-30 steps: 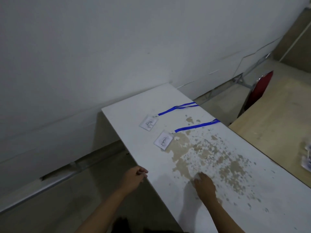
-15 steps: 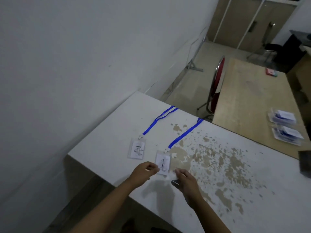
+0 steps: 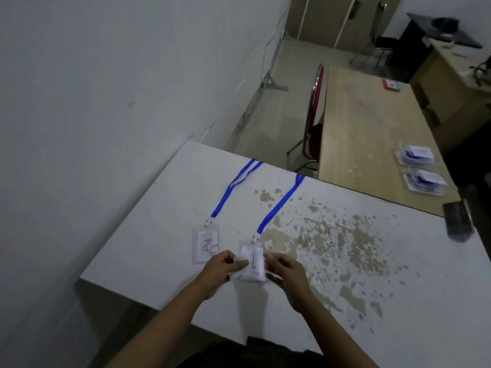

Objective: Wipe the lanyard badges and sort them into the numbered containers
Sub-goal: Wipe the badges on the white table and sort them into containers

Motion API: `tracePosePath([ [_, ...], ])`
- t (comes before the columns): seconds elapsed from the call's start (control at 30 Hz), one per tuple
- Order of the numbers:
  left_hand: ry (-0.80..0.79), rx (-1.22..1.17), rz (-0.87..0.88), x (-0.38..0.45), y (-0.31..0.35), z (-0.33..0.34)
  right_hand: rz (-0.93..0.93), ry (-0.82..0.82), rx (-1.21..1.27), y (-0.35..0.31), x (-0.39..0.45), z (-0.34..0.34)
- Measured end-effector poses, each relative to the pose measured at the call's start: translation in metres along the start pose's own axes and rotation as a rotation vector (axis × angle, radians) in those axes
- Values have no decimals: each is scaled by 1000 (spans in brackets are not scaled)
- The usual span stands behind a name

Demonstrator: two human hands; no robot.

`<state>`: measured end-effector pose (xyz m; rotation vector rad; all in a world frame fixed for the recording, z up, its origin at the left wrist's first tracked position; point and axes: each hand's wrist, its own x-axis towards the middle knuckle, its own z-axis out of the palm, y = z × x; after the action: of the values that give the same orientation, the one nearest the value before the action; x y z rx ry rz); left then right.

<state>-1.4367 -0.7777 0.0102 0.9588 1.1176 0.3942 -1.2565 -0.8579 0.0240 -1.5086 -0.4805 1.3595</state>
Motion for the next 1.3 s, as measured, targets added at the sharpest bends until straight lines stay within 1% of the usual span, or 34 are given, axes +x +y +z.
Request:
tracePosePath([
  [0.07, -10, -73, -31, 3, 5, 1, 69, -158, 11, -9, 5, 1],
  [0.1, -17, -71, -36, 3, 8, 3, 85, -222, -19, -11, 8, 3],
  [0.17, -26, -10, -33, 5, 13, 6, 84, -270, -72, -13, 16, 7],
  [0.23, -27, 37, -26, 6, 17, 10, 102, -254, -20, -13, 22, 9],
  [0.33, -67, -38, -65, 9, 17, 13, 158, -201, 133, -10, 31, 6],
  [0.4, -89, -103, -87, 9, 16, 14, 154, -191, 117, -5, 34, 0],
  [0.5, -100, -356, -100, 12, 8, 12, 137, -152, 28, 2, 34, -11],
  [0.53, -105, -388, -104, 11, 5, 11, 146, -128, -9, 4, 34, -15],
  [0.57, -90, -344, -109, 11, 0, 10, 164, -114, -53, 6, 33, -19],
  [0.67, 49, 45, -87, 15, -18, 8, 223, -100, -184, 15, 34, -26],
  [0.7, 85, 120, -76, 19, -22, 7, 226, -86, -217, 18, 36, -27],
  [0.8, 218, 219, -15, 33, -24, 12, 186, -7, -260, 23, 43, -22],
  [0.83, 276, 262, 23, 38, -22, 16, 156, 22, -273, 24, 46, -19],
  [0.87, 333, 359, 72, 43, -20, 21, 125, 55, -323, 25, 50, -16],
  [0.93, 427, 675, 227, 46, -21, 27, 72, 134, -539, 28, 56, -14],
  [0.97, 416, 819, 362, 44, -24, 29, 53, 164, -639, 31, 59, -14],
  [1.0, 341, 939, 507, 42, -30, 30, 26, 164, -702, 34, 62, -16],
  [1.03, 240, 1054, 610, 41, -41, 30, -15, 146, -786, 36, 64, -19],
  [1.07, 139, 1174, 650, 40, -52, 31, -85, 117, -900, 38, 67, -22],
  [1.1, 40, 1276, 584, 40, -61, 30, -165, 79, -1032, 39, 70, -26],
  [1.13, -10, 1341, 501, 40, -69, 29, -245, 43, -1138, 40, 74, -30],
  [1.17, -78, 1377, 416, 43, -77, 28, -293, -2, -1221, 39, 78, -32],
  [1.2, -132, 1401, 373, 45, -83, 25, -301, -53, -1300, 37, 82, -33],
  [1.3, -200, 1442, 372, 53, -80, 22, -281, -162, -1500, 30, 94, -37],
])
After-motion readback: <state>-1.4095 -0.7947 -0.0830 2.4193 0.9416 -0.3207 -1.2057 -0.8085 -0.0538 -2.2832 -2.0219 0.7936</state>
